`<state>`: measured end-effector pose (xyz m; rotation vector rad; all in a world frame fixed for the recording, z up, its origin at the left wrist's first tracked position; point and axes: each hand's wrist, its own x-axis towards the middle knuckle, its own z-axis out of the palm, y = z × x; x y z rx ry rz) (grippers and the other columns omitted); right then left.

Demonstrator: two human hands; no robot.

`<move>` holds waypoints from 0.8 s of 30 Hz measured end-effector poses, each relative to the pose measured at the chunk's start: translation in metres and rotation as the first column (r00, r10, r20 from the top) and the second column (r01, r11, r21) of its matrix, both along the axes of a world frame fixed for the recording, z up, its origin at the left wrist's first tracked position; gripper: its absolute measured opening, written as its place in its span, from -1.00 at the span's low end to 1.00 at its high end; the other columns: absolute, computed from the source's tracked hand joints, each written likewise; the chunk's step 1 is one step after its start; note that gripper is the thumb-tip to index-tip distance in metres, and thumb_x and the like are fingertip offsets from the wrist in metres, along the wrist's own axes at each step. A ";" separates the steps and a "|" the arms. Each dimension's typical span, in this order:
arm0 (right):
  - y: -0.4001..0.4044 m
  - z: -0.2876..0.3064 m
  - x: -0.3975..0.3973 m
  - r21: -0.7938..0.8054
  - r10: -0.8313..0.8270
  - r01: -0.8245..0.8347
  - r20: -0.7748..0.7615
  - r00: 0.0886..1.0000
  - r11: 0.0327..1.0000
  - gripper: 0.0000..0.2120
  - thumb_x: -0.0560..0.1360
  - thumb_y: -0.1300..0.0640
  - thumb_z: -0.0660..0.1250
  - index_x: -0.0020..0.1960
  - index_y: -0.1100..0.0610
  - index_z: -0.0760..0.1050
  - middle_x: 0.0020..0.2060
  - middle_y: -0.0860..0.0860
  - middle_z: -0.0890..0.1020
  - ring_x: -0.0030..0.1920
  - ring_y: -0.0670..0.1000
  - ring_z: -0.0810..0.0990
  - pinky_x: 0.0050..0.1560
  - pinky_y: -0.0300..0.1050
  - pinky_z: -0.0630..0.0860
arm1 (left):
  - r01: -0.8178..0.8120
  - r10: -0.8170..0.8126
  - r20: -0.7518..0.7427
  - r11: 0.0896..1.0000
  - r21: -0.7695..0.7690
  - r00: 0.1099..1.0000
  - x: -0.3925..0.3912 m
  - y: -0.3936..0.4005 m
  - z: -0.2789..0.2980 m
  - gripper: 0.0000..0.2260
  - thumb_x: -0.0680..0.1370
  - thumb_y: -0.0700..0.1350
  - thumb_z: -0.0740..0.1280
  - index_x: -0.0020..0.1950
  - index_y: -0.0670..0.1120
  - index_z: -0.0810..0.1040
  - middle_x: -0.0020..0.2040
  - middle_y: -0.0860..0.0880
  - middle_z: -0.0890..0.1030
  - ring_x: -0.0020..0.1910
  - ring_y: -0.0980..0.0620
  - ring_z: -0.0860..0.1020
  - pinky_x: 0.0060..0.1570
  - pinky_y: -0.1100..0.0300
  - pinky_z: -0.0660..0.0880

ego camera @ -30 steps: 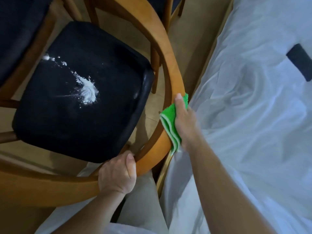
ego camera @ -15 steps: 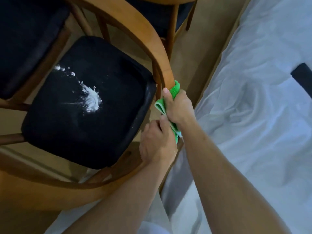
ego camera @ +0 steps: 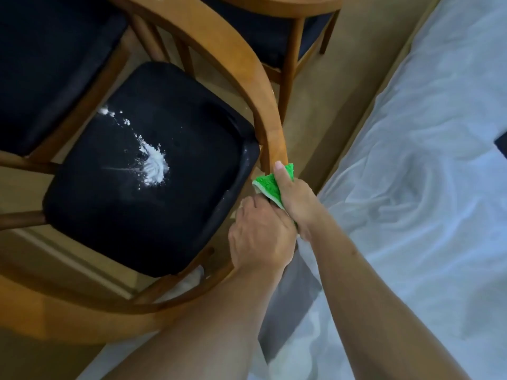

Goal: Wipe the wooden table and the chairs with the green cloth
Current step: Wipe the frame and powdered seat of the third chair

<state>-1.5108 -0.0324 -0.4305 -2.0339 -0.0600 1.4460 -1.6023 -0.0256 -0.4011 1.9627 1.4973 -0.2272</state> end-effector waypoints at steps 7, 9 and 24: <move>0.012 0.004 0.009 -0.142 0.293 -0.264 0.251 0.923 0.954 -0.36 0.57 -0.35 0.04 0.02 0.23 0.52 -0.17 0.13 0.60 -0.20 0.05 0.56 -0.25 -0.07 0.39 | 0.107 -0.109 -0.079 0.994 -0.030 0.991 0.001 0.002 0.005 -0.55 0.52 0.14 0.31 0.31 -0.06 0.36 0.12 -0.02 0.50 0.04 0.02 0.52 -0.01 0.13 0.53; 0.023 0.001 0.012 -0.186 0.347 -0.301 0.310 0.885 0.935 -0.35 0.54 -0.35 0.10 0.15 0.26 0.44 -0.05 0.14 0.59 -0.12 0.09 0.57 -0.19 -0.05 0.41 | 0.097 -0.098 -0.078 0.995 -0.009 0.992 0.002 0.001 0.002 -0.60 0.55 0.14 0.21 0.28 -0.08 0.39 0.10 -0.04 0.51 0.03 0.01 0.53 -0.04 0.12 0.50; 0.141 -0.016 0.080 -0.015 0.318 -0.361 0.508 0.801 0.933 -0.32 0.51 -0.36 0.18 0.32 0.19 0.29 0.08 0.08 0.54 -0.01 0.04 0.58 -0.05 -0.05 0.56 | 0.048 -0.040 -0.049 0.983 0.175 0.998 0.003 -0.004 -0.007 -0.60 0.62 0.10 -0.11 -0.05 0.01 0.49 -0.18 0.08 0.47 -0.26 0.16 0.38 -0.31 0.30 0.36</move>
